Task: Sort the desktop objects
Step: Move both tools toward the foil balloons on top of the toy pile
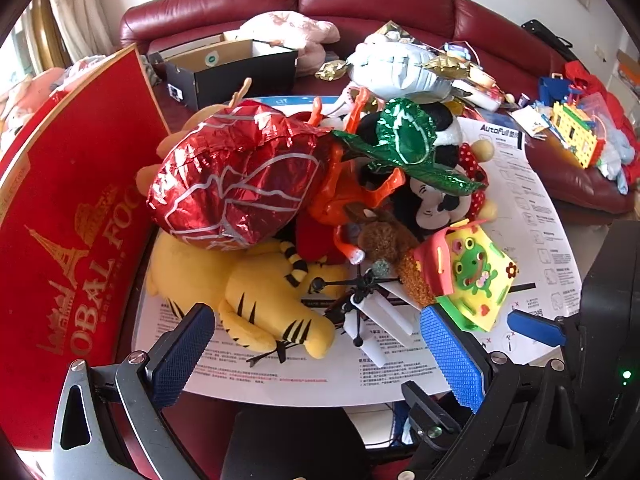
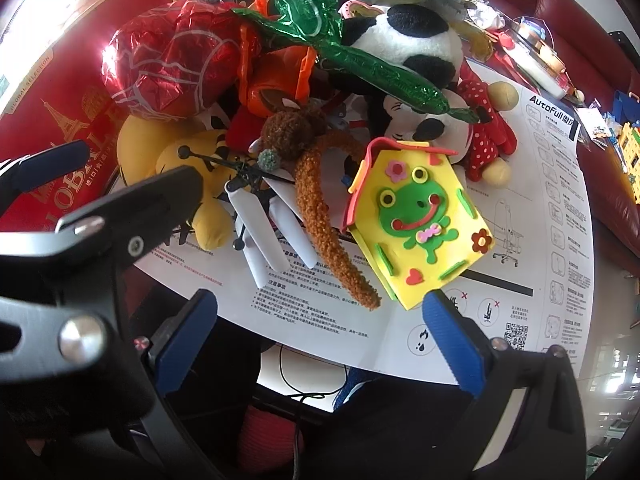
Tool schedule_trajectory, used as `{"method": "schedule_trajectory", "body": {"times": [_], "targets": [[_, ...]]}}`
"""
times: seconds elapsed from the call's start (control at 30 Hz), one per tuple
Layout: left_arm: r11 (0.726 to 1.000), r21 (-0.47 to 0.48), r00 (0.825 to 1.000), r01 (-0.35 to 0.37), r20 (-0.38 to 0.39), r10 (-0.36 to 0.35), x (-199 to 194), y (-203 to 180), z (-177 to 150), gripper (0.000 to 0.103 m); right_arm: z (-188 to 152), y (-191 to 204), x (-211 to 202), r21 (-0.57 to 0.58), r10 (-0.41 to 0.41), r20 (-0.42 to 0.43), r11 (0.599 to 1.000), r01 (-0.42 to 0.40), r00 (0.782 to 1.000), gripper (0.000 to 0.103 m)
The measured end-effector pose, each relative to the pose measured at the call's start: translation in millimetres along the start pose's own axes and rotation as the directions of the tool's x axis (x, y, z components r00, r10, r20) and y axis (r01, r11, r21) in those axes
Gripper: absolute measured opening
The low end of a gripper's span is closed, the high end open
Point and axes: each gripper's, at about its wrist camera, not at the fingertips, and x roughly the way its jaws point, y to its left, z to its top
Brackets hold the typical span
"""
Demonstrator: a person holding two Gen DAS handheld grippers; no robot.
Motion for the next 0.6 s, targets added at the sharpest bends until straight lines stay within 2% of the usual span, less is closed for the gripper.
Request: {"method": "schedule_trajectory", "body": {"times": [0.13,0.27,0.47,0.6], "targets": [[1.0,-0.012,1.0,-0.003,-0.014,0.003,2.5,-1.5,-1.6,0.103,0.2,-0.3,-0.1,0.0,0.001,0.0,1.0,-0.001,1.0,0.103],[1.0,-0.021,0.999,0.023,-0.029,-0.024,3.0,1.7,-1.4,0.103,0.3,-0.7,-0.2,0.0,0.003,0.001,1.0,-0.003,1.0,0.103],[0.999,-0.007,0.999,-0.034,-0.033,0.033,7.6,0.5,-5.9,0.103,0.5,-1.2,-0.4,0.0,0.005,0.001,1.0,-0.005,1.0,0.103],[1.0,-0.005,1.0,-0.015,-0.023,0.015,6.0,1.1,-6.6,0.103,0.7,-1.6,-0.6,0.001,0.006,0.001,1.0,-0.006,1.0,0.103]]}}
